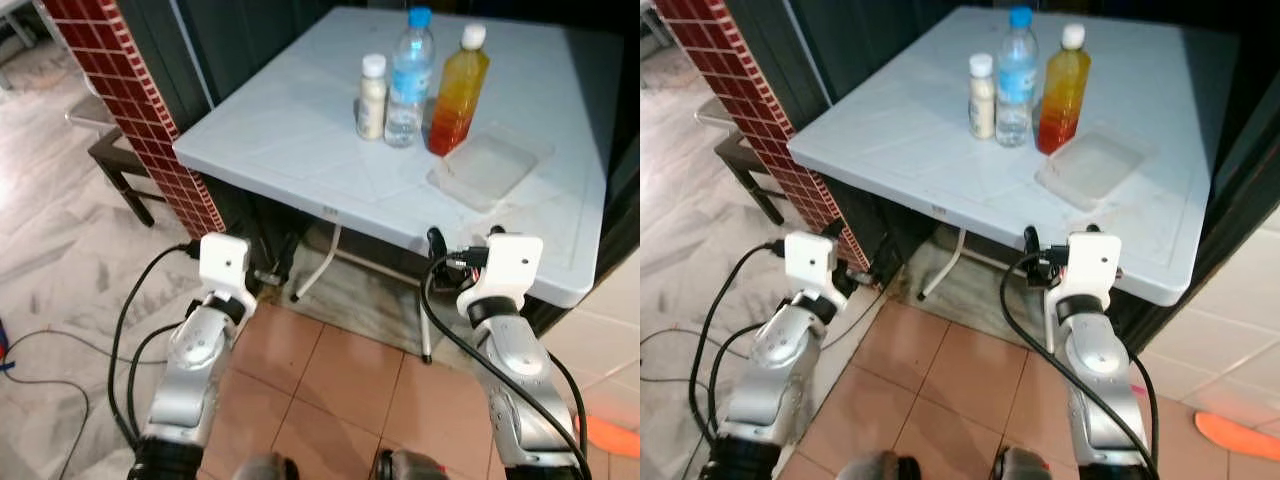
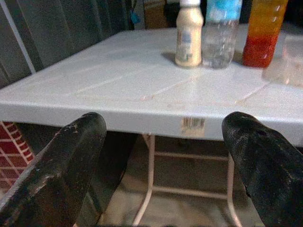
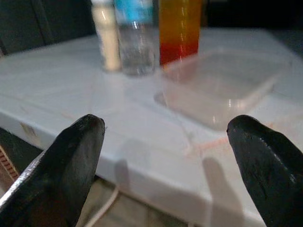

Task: Restocking fridge

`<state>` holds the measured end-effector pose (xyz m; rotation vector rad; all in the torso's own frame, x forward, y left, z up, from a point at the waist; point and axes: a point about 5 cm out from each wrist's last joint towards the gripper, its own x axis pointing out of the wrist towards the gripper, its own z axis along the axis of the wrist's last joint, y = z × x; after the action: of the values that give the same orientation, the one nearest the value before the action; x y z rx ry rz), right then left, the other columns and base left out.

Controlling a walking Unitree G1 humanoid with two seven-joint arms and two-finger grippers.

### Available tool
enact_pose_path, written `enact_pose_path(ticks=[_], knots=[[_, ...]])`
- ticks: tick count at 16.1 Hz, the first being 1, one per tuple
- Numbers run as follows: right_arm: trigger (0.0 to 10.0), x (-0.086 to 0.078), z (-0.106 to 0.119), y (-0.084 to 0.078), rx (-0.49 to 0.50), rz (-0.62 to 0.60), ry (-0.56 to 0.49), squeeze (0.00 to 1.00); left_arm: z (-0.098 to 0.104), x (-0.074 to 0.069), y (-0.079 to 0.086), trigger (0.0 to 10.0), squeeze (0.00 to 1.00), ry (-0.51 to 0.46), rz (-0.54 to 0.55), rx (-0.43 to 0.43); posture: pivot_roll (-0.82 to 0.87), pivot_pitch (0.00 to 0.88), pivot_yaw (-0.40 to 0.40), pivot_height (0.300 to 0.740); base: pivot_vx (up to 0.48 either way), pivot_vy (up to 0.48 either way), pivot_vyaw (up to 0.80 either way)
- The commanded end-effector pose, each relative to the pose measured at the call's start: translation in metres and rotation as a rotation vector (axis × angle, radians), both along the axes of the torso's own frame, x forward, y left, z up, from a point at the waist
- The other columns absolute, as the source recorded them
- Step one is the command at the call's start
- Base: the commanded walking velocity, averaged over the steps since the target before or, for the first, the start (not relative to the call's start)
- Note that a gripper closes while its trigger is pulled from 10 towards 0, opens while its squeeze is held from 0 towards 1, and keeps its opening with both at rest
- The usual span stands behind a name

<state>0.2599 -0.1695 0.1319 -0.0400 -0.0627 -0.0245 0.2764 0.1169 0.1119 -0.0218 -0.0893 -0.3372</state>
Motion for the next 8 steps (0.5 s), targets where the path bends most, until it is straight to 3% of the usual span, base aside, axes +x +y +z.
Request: enact_pose_path(ticks=[1, 6, 8], knots=[[10.0, 0.001, 0.004, 0.007, -0.006, 0.024, -0.008, 0.0, 0.0, 0.0, 0.004, 10.0, 0.0, 0.004, 0.004, -0.002, -0.04, 0.007, 0.085, 0.74, 0.0, 0.0, 0.0], [10.0, -0.004, -0.004, 0.013, -0.034, 0.044, 0.03, 0.0, -0.018, -0.016, 0.007, 10.0, 0.0, 0.08, 0.047, -0.033, -0.03, 0.027, 0.088, 0.74, 0.0, 0.428, -0.8], [10.0, -0.007, -0.011, 0.018, -0.016, 0.051, 0.058, 0.0, -0.022, -0.019, 0.01, 10.0, 0.0, 0.095, 0.058, -0.03, -0.03, 0.033, 0.086, 0.74, 0.0, 0.156, -0.8]])
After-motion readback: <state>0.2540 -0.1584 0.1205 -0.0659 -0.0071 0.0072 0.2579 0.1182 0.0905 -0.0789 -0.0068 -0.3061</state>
